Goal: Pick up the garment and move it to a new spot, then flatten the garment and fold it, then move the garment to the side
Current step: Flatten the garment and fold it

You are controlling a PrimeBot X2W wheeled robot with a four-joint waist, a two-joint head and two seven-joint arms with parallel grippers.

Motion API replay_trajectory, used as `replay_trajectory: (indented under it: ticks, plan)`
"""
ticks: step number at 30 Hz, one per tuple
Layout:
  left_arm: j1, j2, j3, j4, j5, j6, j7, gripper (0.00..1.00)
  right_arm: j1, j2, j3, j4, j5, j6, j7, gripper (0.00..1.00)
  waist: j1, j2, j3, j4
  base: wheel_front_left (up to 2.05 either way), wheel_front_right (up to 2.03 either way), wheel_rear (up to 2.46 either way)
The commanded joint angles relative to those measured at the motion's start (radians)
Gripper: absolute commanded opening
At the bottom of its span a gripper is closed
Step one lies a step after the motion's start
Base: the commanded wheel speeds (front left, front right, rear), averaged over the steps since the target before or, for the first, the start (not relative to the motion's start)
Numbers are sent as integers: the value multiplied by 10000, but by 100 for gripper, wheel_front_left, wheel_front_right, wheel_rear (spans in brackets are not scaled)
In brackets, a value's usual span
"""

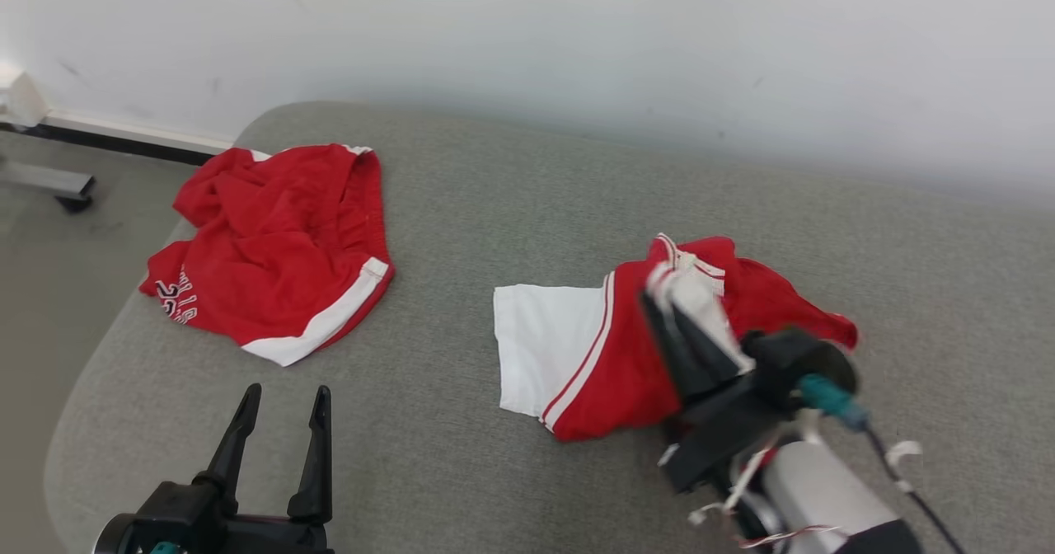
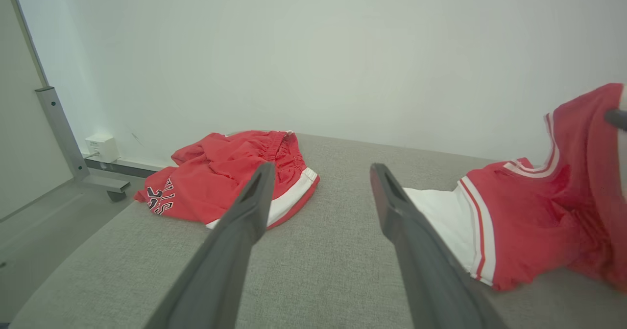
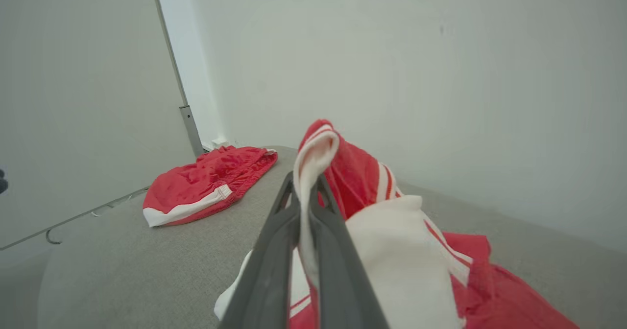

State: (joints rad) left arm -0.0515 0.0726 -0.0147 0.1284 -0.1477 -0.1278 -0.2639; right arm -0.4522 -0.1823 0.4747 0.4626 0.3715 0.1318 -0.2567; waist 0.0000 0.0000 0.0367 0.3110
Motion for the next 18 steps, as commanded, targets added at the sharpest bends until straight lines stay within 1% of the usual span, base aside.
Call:
replay_trajectory:
  ticks: [1, 4, 9, 12, 14, 15, 16, 17, 18]
  plan:
    - [103, -16, 29, -45, 104, 3, -9, 100, -97, 166, 194, 1, -36, -24, 6, 0, 0, 0, 20, 205, 0, 0, 0]
    - [71, -42, -17, -80, 107, 15, -9, 100, -300, 688, 694, 298, -82, -22, -14, 0, 0, 0, 103, 479, 0, 0, 0]
    - [-114, -72, -44, -20, 22, 10, -9, 100, -562, 1204, 1747, 1296, -428, -24, -75, 0, 0, 0, 233, 929, 0, 0, 0]
    - [-148, -90, -53, 20, 1, 5, -9, 100, -508, 1318, 2670, 1889, -73, -22, -83, 0, 0, 0, 275, 1122, 0, 0, 0]
    - [-173, -107, -91, 63, -6, 3, -9, 100, -458, 1323, 3447, 2131, 432, -24, -88, 0, 0, 0, 291, 1234, 0, 0, 0]
    - [-194, -110, -96, 80, -10, 1, -9, 100, -430, 1311, 3736, 2295, 658, -24, -90, 7, 0, 0, 294, 1272, 0, 0, 0]
    - [-203, -108, -101, 98, -14, 1, -9, 100, -398, 1302, 4003, 2426, 962, -22, -86, 95, 0, 0, 287, 1296, 0, 0, 0]
    - [-195, -112, -100, 108, -22, 0, -9, 100, -392, 1311, 4295, 2547, 1216, -22, -71, 100, 0, 0, 281, 1304, 0, 0, 0]
    - [-179, -115, -84, 109, -30, 0, -9, 100, -468, 1319, 4473, 2635, 1377, -24, -74, 100, 0, 0, 282, 1299, 0, 0, 0]
